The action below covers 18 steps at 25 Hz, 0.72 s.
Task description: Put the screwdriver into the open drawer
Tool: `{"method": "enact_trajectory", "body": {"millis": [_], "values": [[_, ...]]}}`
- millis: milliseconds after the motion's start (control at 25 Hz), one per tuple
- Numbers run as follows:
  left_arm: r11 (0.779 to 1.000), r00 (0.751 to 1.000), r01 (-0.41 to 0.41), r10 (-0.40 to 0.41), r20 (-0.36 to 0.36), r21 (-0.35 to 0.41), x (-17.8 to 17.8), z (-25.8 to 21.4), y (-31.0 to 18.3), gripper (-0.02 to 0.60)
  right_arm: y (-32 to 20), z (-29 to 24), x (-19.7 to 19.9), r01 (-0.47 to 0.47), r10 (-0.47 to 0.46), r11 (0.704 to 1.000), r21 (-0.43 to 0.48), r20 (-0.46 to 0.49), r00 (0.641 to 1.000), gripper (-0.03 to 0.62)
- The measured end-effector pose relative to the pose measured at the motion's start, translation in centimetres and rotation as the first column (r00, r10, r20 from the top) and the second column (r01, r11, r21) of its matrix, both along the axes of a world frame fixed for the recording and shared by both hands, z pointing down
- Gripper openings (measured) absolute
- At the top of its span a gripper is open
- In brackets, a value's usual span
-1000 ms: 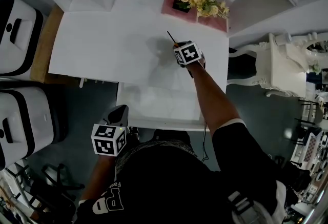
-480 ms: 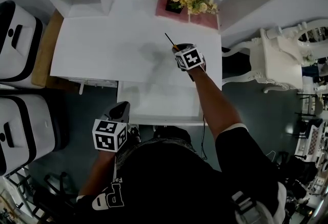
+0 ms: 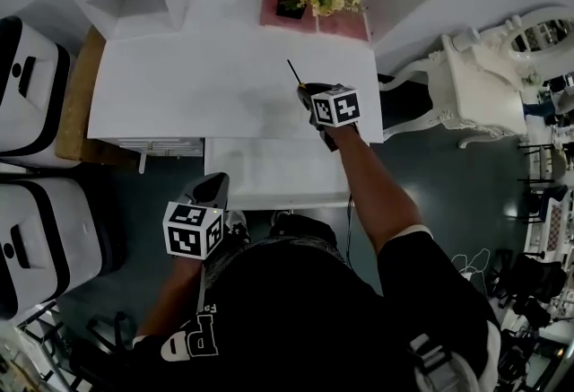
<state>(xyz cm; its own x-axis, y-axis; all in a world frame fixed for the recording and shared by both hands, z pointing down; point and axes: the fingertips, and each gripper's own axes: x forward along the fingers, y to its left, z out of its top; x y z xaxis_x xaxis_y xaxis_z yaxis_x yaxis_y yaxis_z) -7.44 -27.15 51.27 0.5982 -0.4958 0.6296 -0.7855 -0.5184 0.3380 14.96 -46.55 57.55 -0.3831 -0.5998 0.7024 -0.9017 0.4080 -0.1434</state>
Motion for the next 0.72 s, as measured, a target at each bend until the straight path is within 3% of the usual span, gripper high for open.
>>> {"method": "enact_trajectory", "body": {"millis": [400,720], "values": [[0.997,0.998,-0.070,0.070,0.007,0.018,0.5,-0.6,0.7,0.011,5.0,0.5,0.4,-0.155,0.165,0.986,-0.061,0.271,0.948,0.081],[0.991,0.991,-0.132,0.132,0.007,0.025,0.8,-0.8,1.7,0.011,9.0,-0.5,-1.0,-0.225,0.236,0.971,-0.080,0.453,0.859,0.080]]}}
